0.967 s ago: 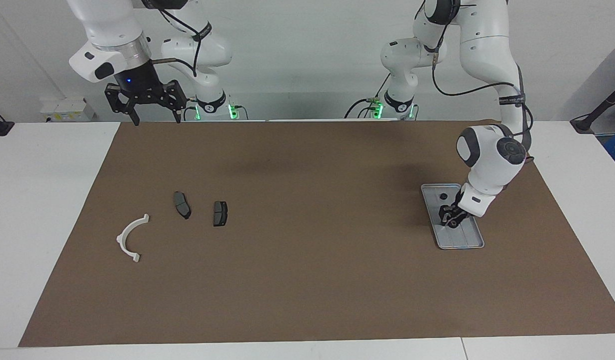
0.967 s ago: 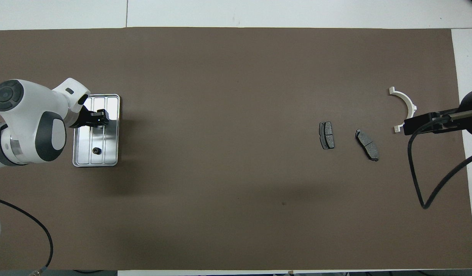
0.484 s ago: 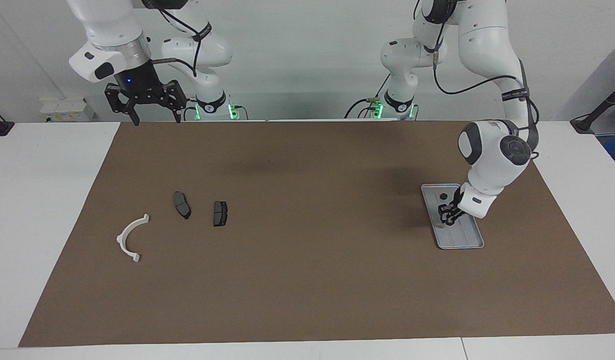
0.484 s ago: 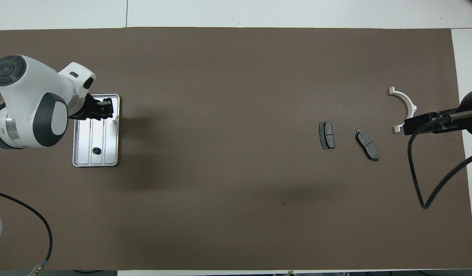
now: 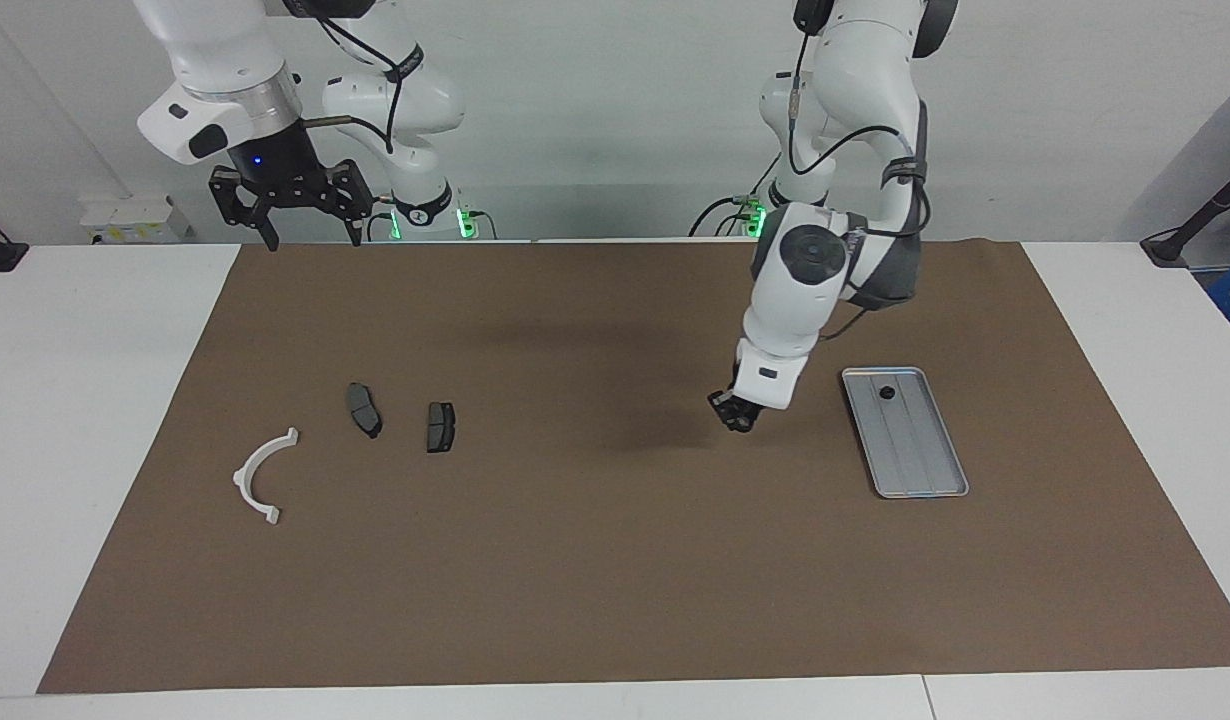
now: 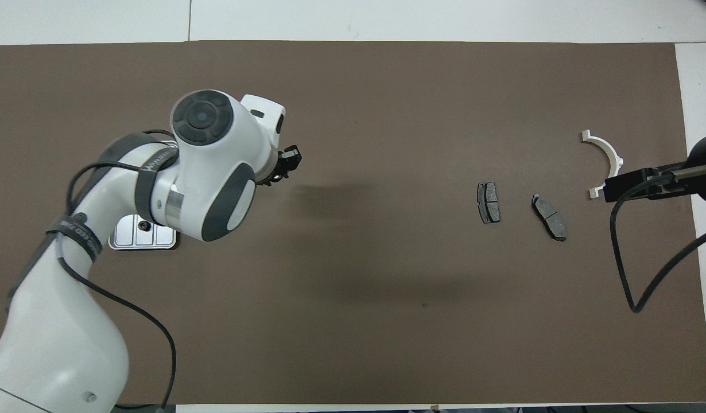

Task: Place bearing gear from tray to pile
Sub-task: 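Lift the gear with the left gripper and carry it toward the table center, then lower the gear onto the table center and open the left gripper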

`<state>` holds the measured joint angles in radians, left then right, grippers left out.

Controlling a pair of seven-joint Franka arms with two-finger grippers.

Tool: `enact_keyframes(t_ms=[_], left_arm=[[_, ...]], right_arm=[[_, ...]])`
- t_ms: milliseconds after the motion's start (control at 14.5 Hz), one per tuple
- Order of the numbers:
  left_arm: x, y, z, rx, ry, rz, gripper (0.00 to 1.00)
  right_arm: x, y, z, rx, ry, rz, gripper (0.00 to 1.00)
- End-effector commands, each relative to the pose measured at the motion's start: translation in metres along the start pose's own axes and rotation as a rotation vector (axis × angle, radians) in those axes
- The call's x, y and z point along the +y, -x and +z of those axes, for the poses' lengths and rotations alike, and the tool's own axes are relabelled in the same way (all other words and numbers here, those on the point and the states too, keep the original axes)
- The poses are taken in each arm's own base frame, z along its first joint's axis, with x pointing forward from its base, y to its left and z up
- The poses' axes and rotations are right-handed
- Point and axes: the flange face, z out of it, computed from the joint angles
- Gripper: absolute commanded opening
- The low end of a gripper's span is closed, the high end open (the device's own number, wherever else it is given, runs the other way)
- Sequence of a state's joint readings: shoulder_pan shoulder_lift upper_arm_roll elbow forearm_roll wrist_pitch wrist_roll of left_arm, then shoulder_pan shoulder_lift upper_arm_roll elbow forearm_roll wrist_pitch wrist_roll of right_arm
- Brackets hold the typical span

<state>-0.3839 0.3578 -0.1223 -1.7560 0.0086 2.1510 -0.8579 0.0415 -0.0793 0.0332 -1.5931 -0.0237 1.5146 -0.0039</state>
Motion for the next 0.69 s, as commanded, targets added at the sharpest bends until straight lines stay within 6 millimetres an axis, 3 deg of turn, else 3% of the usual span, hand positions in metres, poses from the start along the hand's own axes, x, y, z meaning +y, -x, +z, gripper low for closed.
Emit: enact_keyframes(t_ms=[0, 276, 345, 415, 484, 622], left_arm=[[-0.01, 0.017, 0.045, -0.002, -0.014, -0.015, 0.1], [-0.009, 0.027, 0.058, 0.003, -0.005, -0.008, 0.12], [-0.009, 0.029, 0.059, 0.005, -0.001, -0.011, 0.24], [-0.009, 0.028, 0.058, 0.007, 0.0, -0.014, 0.78], [-0.009, 0.027, 0.056, 0.005, -0.005, -0.013, 1.0], [-0.019, 0.024, 0.048, -0.009, -0.026, -0.009, 1.0]], right_arm=[[0.005, 0.004, -0.001, 0.002, -0.016, -0.014, 1.0], [0.005, 0.005, 0.001, -0.002, -0.016, -0.013, 1.0], [0.004, 0.006, 0.002, -0.008, -0.016, -0.013, 1.0], [0.003, 0.006, 0.001, -0.008, -0.016, -0.014, 1.0], [0.003, 0.006, 0.001, -0.007, -0.016, -0.014, 1.0], [0.003, 0.007, 0.001, -0.008, -0.016, -0.013, 1.0]])
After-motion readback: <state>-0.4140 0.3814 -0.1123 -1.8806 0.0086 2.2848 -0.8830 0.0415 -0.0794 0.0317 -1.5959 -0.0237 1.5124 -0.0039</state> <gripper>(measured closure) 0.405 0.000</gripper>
